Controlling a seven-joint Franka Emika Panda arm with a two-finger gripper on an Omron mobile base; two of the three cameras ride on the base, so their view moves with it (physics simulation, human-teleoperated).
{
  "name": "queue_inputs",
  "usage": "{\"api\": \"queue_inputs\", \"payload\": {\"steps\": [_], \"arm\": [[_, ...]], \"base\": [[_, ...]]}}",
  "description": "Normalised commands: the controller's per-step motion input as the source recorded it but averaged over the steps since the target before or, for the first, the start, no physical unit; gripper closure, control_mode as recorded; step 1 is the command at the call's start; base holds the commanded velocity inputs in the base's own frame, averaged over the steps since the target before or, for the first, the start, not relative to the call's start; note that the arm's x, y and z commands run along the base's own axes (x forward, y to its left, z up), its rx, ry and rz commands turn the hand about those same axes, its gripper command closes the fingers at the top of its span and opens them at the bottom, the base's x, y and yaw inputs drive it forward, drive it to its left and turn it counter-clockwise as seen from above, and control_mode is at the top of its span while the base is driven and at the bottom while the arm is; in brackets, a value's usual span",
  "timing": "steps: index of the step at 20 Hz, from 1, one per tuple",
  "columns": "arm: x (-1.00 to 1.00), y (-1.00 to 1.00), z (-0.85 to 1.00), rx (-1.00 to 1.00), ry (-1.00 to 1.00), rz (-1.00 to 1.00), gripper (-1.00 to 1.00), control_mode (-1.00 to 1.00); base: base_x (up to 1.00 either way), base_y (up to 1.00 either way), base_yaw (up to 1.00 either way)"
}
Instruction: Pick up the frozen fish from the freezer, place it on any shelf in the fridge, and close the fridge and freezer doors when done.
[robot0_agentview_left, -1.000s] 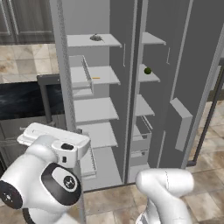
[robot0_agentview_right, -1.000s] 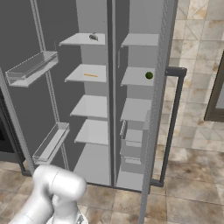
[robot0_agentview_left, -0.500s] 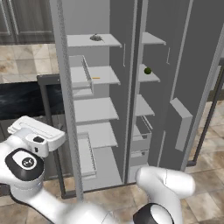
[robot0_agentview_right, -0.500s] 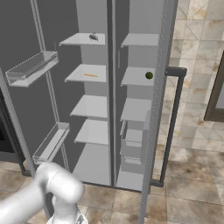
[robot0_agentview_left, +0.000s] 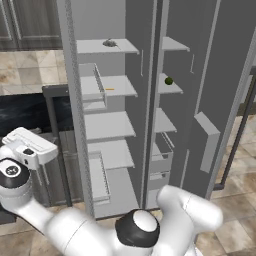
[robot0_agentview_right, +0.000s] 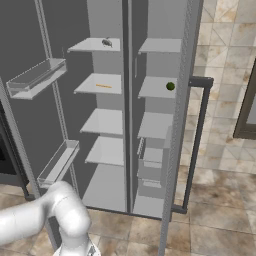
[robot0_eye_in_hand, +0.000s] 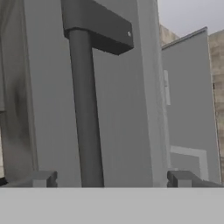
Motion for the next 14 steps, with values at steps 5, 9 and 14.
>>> {"api": "queue_inputs", "payload": {"steps": [5,9,14], "arm": [[0.37,0.11,-0.21,0.00,0.00,0.14,-1.00,-1.00],[0.45,0.00,-0.07,0.00,0.00,0.10,-1.00,-1.00],[0.42,-0.01,-0.04,0.00,0.00,0.07,-1.00,-1.00]], "base": [[0.00,0.00,0.00],[0.00,0.00,0.00],[0.00,0.00,0.00]]}}
